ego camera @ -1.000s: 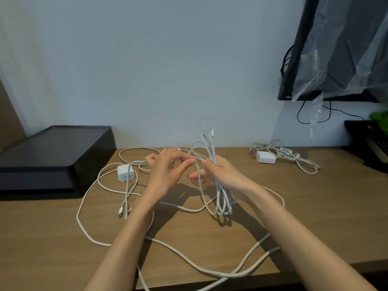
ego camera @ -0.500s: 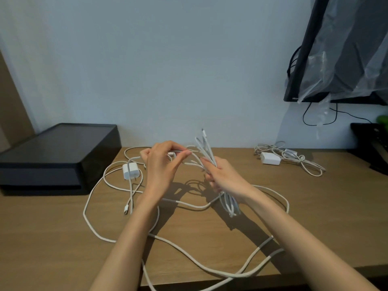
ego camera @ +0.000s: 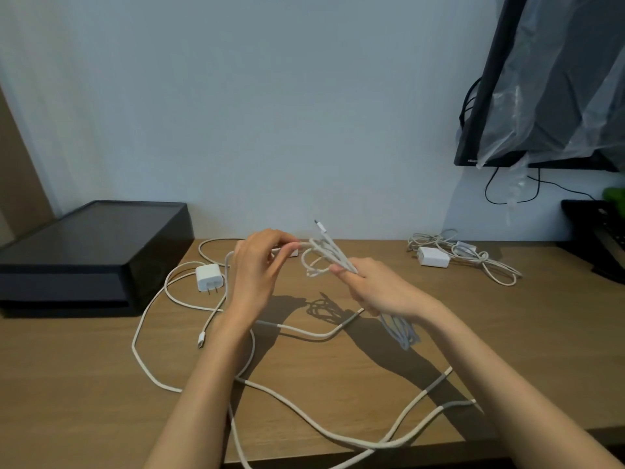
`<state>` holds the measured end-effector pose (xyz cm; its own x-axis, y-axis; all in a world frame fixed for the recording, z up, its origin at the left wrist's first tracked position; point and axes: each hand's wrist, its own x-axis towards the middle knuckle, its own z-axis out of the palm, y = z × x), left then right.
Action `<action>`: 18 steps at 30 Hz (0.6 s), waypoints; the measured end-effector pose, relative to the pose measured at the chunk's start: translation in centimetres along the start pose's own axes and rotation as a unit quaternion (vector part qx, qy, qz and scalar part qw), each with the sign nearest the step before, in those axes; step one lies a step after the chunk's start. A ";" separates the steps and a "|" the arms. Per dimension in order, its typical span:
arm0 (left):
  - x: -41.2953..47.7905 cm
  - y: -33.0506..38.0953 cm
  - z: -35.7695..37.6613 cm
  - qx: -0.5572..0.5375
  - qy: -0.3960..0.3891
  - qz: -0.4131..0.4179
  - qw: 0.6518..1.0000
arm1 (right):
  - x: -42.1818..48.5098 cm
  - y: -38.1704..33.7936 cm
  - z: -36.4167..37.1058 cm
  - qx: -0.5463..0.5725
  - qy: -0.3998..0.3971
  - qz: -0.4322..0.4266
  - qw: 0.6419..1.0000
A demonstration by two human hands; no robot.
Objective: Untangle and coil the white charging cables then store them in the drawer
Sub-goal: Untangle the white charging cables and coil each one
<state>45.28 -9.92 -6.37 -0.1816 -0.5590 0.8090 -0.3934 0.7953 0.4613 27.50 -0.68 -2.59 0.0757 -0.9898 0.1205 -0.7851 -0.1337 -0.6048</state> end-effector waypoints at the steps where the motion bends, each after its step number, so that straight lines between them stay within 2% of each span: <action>1: 0.1 -0.2 -0.1 0.002 0.009 -0.007 1.000 | -0.3 0.2 -0.3 0.077 -0.001 0.014 0.997; 5: 0.0 -0.3 0.0 -0.006 0.001 -0.041 0.999 | -0.5 1.5 -1.5 0.334 0.007 0.061 0.941; 9: -0.1 0.0 0.0 -0.047 -0.013 -0.080 0.996 | 0.0 2.6 -2.5 0.535 0.067 0.079 0.838; 12: -0.1 0.1 -0.3 -0.070 0.003 -0.116 0.991 | 0.1 3.1 -2.9 0.613 0.138 0.064 0.776; 15: -0.2 0.8 -0.1 -0.058 0.002 -0.143 0.988 | 0.3 3.0 -2.8 0.613 0.188 0.066 0.765; 18: -0.4 1.6 0.6 -0.034 -0.003 -0.146 0.989 | 0.5 2.5 -1.7 0.550 0.212 0.091 0.803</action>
<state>44.17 -8.56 -6.24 -0.0740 -0.7686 0.6354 -0.3690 0.6131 0.6985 24.52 -1.42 -2.70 -0.3773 -0.9237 0.0664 0.2764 -0.1807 -0.9439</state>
